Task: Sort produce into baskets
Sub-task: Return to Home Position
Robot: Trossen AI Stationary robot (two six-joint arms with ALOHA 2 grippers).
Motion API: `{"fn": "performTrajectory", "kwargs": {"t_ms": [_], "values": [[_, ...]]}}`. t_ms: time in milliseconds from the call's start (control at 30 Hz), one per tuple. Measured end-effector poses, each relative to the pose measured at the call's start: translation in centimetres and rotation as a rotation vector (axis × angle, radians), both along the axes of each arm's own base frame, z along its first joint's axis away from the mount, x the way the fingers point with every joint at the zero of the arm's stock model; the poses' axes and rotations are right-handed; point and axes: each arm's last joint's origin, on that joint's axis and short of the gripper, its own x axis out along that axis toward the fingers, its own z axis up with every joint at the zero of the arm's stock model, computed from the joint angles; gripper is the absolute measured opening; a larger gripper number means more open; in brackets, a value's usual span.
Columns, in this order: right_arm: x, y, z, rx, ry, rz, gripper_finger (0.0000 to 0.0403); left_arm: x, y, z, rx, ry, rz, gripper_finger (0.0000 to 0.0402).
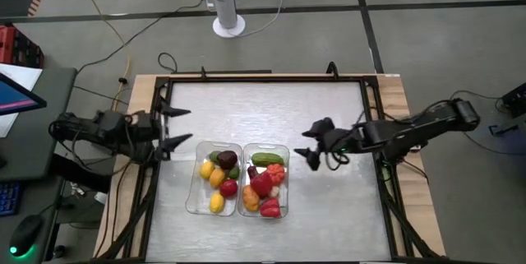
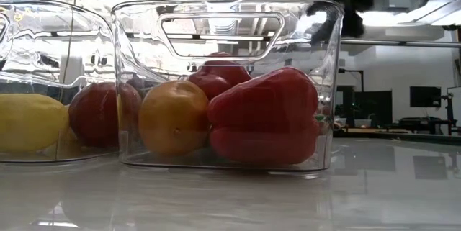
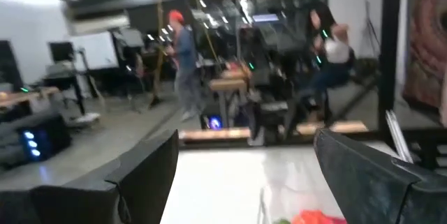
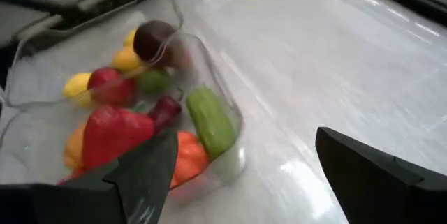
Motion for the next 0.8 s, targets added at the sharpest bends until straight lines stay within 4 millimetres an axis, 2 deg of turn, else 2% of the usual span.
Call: {"fn": "performTrajectory", "kwargs": {"t_ms": [300, 500, 667, 800], "values": [[-6.2, -3.1, -3.6, -0.009, -0.231, -0.085, 0.0364, -3.1, 1.2, -1.6, -0.043, -0.110, 0.123, 0.0320], [-9.2, -4.4, -5.1, -0.001, -0.340, -0.142, 0.0364, -4.6, 1.6, -2.2, -0.099, -0.185, 0.171, 0.0320], [-10.7, -4.7, -6.5, -0.003, -0.381, -0.165, 0.0364, -4.3, 1.9, -3.2, -0.133, -0.208, 0.308, 0.0320], [-11.3, -4.8, -7.7, -0.026, -0.463, -0.183, 0.0364, -3.7, 1.8, -4.0, -0.137, -0.232, 0.325, 0.0320]]}}
